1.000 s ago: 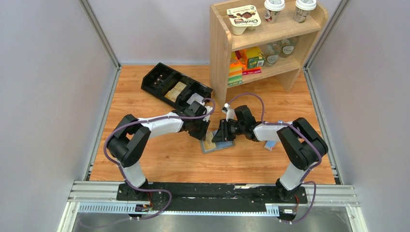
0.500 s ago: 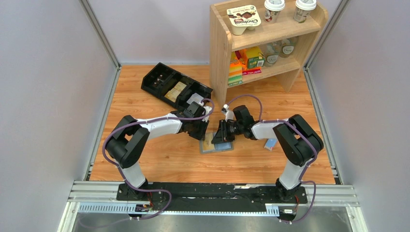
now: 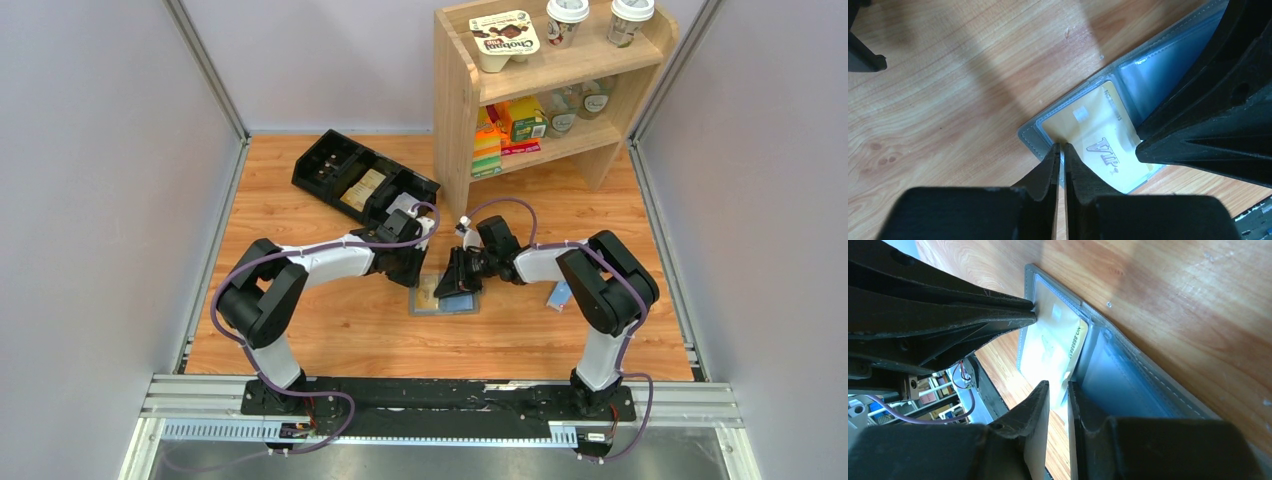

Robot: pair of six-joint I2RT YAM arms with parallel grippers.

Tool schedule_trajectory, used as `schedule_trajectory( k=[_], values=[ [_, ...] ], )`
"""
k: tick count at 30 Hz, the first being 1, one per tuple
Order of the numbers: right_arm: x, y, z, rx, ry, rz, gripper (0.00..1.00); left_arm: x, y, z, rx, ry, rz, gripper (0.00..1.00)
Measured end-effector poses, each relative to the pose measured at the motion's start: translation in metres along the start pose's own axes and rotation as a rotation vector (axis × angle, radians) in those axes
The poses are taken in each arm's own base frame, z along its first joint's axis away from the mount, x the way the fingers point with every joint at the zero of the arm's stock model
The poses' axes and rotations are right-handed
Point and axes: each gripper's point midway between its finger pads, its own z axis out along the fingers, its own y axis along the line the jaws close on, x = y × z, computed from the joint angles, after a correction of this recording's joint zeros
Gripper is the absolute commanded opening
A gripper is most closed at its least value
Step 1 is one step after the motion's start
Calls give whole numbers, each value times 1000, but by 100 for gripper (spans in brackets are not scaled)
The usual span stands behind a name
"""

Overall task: Take the credit cards out of the card holder
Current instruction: Remove the credit card from the card holder.

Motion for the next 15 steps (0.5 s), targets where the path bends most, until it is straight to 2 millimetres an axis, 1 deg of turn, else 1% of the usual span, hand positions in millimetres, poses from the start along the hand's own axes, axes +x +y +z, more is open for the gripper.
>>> schedule_trajectory(
  k=[2,4,6,8,13,14,15],
  values=[
    [0,0,0,-1,-3,10,18,0,1,0,-2,-1,-2,5],
    [1,-1,0,-1,-8,18,12,0,1,0,-4,-2,-3,1],
    [0,-2,0,5,-13,25,5,-1,2,0,-6,-4,-3,0],
    [-1,-3,1,13,-17,34,0,-1,2,0,-10,-6,-3,0],
    [-2,-6,0,39,-29,45,0,-1,3,0,-15,-8,-4,0],
    [-3,-7,-1,49,-38,44,2,-1,3,0,-17,-8,-6,0],
    [-7,-7,-3,66,-57,39,7,-1,3,0,-18,-8,-6,0]
  ],
)
